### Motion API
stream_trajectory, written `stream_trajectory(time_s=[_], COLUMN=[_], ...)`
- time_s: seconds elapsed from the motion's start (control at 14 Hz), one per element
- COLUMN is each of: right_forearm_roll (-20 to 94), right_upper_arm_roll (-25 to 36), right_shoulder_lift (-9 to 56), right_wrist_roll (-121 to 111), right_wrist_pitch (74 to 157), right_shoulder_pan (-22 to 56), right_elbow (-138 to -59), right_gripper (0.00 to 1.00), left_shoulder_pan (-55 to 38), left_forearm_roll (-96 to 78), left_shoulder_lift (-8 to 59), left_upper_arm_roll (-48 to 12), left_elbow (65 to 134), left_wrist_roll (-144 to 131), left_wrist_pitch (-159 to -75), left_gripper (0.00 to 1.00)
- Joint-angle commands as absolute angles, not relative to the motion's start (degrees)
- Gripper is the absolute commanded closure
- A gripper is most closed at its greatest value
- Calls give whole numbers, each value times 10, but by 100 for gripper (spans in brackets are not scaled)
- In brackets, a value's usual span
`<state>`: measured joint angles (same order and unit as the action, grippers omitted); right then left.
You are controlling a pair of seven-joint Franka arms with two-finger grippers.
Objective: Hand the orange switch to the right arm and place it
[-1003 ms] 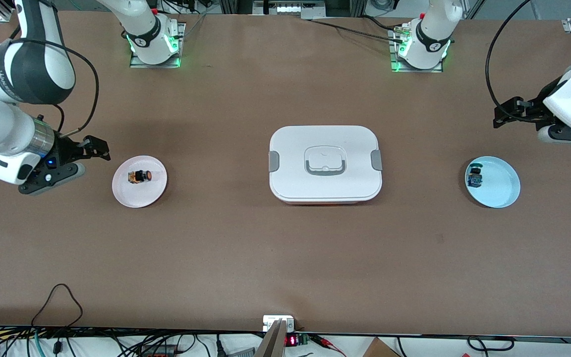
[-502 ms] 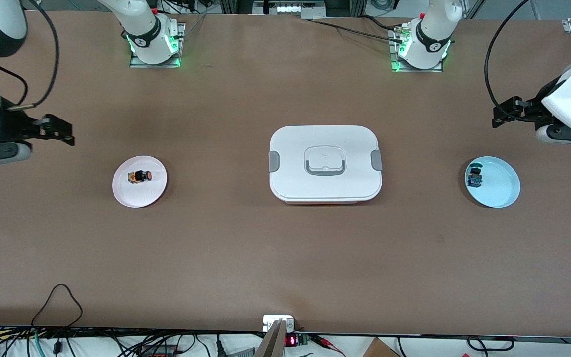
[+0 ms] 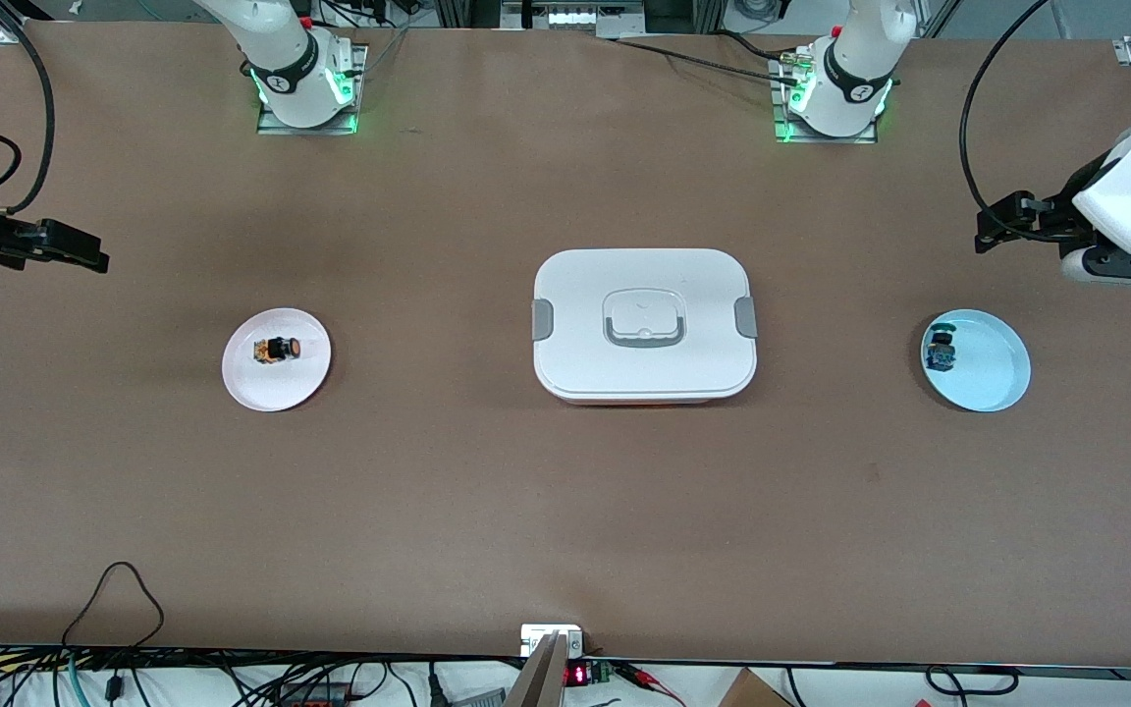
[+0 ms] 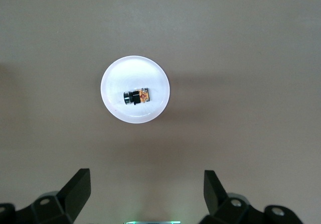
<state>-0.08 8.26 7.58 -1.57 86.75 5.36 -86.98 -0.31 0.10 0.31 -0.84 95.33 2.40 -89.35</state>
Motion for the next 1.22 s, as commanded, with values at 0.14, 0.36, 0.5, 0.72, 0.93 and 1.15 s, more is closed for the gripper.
stream_trajectory(time_s=[0.14,0.36,0.5,0.72,0.93,1.15], right_forearm_roll=[2,3,2,-1,0,-1], right_upper_arm_roll=[80,79,80,79,79,79], right_shoulder_lift=[-10,-7,-4,2,2,2], right_wrist_roll=[-11,-12,-6,-5,-9,-11], right_wrist_pitch=[933,921,922,922,922,917], right_shoulder_pan=[51,51,50,51,52,53], right_elbow=[-987,-959,-953,-934,-929,-928], right_gripper=[0,0,0,0,0,0], left_shoulder_pan=[-5,-5,-5,-5,-5,-5], left_forearm_roll=[7,7,7,7,7,7], left_shoulder_lift=[-3,-4,-3,-4,-3,-4], left_upper_arm_roll=[-8,-8,-8,-8,-8,-8], left_elbow=[948,948,948,948,948,948], left_wrist_roll=[33,33,33,33,33,33], left_wrist_pitch=[-877,-876,-876,-877,-876,-876], left_gripper=[0,0,0,0,0,0])
